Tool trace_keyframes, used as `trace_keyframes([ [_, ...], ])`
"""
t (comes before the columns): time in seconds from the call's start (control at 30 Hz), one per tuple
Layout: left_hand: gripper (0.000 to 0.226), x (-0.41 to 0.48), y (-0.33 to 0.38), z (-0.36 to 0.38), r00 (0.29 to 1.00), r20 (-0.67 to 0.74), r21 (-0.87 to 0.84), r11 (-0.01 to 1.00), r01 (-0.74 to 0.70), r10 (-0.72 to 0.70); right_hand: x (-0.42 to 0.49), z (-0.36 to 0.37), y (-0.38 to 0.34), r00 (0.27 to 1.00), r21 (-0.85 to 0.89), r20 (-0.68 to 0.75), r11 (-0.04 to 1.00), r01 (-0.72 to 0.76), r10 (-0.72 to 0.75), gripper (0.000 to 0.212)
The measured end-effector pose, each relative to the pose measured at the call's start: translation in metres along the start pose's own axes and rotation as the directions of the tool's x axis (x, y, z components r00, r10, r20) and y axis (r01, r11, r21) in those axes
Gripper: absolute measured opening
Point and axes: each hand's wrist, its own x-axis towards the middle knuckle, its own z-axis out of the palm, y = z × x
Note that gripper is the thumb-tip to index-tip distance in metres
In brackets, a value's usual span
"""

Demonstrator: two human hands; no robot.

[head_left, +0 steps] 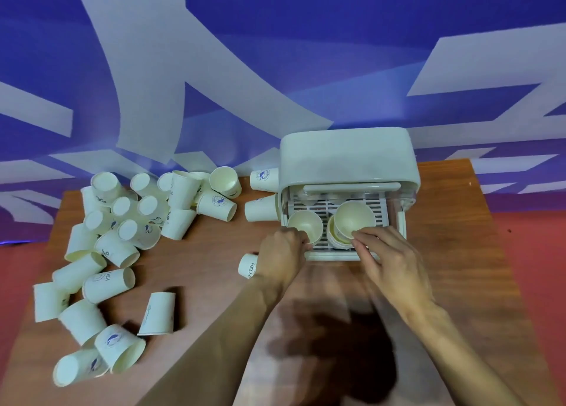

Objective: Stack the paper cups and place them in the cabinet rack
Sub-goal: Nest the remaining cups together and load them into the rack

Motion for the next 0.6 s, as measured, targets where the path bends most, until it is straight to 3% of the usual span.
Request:
trace_keyframes([
  [0.17, 0.014, -0.007, -0.003, 0.006, 0.992, -0.095, 0.071, 0.995, -0.075, 0.082, -0.001, 0.023, 0.006, 0.987, -0.085, 0.135, 0.994, -0.072, 0.083, 0.013],
  [0.43, 0.015, -0.008, -0.006, 0.021, 0.97, -0.12, 0.196, 0.963, -0.185, 0.211, 0.004, 0.031, -0.01, 0.962, -0.112, 0.212, 0.982, -0.149, 0.17, 0.023],
  [0.5, 0.024, -0.012, -0.009, 0.016, 0.964, -0.154, 0.197, 0.963, -0.186, 0.218, 0.004, 0.02, -0.019, 0.963, -0.182, 0.181, 0.969, -0.169, 0.202, 0.024],
  [0.6, 0.045, -0.032, -0.028, 0.002, 0.943, -0.216, 0.116, 0.966, -0.231, 0.252, -0.005, 0.008, -0.046, 1.0, -0.165, 0.008, 0.986, -0.003, 0.004, 0.016],
])
